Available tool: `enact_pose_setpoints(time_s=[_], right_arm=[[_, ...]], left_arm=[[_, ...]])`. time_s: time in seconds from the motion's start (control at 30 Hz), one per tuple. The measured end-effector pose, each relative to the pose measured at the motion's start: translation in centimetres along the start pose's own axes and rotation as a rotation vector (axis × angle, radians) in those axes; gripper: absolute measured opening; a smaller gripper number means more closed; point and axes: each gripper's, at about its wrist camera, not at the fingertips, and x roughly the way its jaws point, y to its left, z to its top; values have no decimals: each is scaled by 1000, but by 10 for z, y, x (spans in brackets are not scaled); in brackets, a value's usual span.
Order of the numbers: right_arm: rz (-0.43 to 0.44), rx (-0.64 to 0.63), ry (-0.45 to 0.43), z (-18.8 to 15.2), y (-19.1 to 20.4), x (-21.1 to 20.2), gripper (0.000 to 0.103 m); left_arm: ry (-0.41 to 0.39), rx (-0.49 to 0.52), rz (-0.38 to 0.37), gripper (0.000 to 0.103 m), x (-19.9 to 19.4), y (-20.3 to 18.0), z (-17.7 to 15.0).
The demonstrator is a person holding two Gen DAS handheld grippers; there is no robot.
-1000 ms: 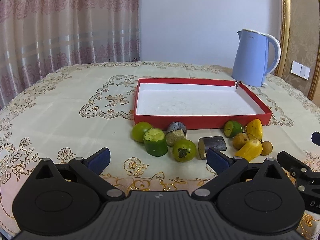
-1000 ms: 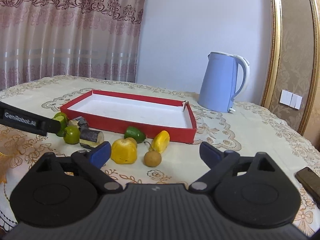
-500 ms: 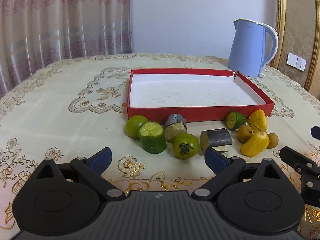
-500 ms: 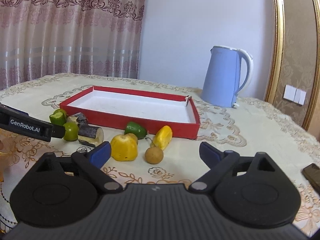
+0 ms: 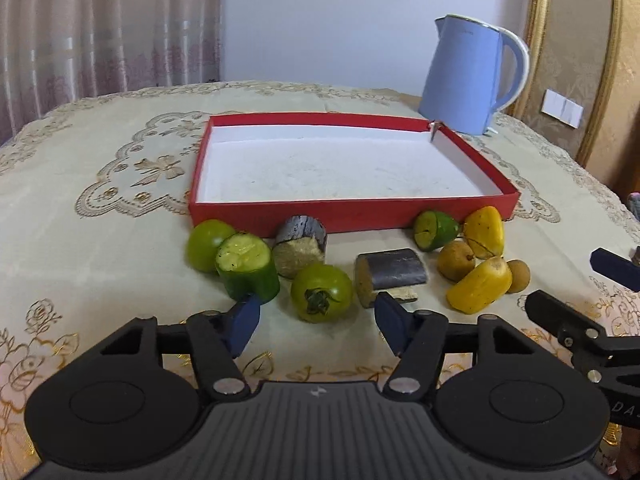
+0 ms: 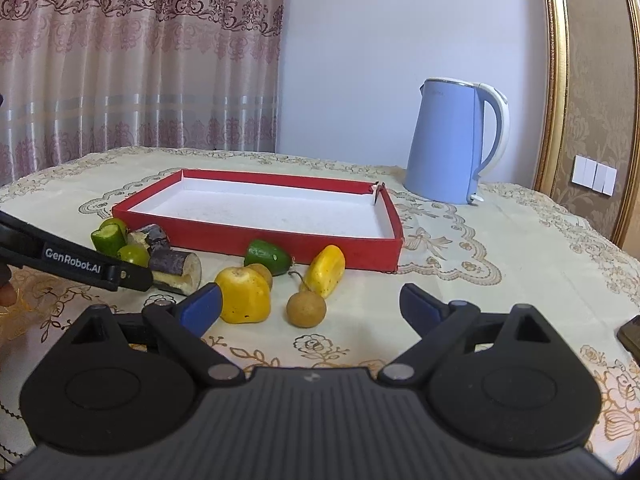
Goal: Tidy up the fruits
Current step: 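Grasp the green tomato with the left gripper while the right gripper grasps a small brown pear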
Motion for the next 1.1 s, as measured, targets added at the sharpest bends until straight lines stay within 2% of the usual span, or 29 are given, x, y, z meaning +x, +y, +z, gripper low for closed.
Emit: enact_pose_setpoints(time_s=[0.13,0.2,0.3,0.6,0.87,1.1], right_arm=[[-2,-3,1,0,0,1,97],[-3,-2,2,-1,0,2,97],[-5,-10,4,-1,1,2,97],[-1,-19,11,2,-2,6,98],[51,-15,56,3,-5,16,91],[43,-16,62,3,-7,20,91]], left_arm=[[6,4,-9,54,3,0,3],[10,5,-19,43,8,-2,6],[12,11,1,36,19,-3,9],[12,22,-1,34,15,-3,6],[-5,-2,10,33,10,-2,6],[-14,12,26,33,2,-3,5]])
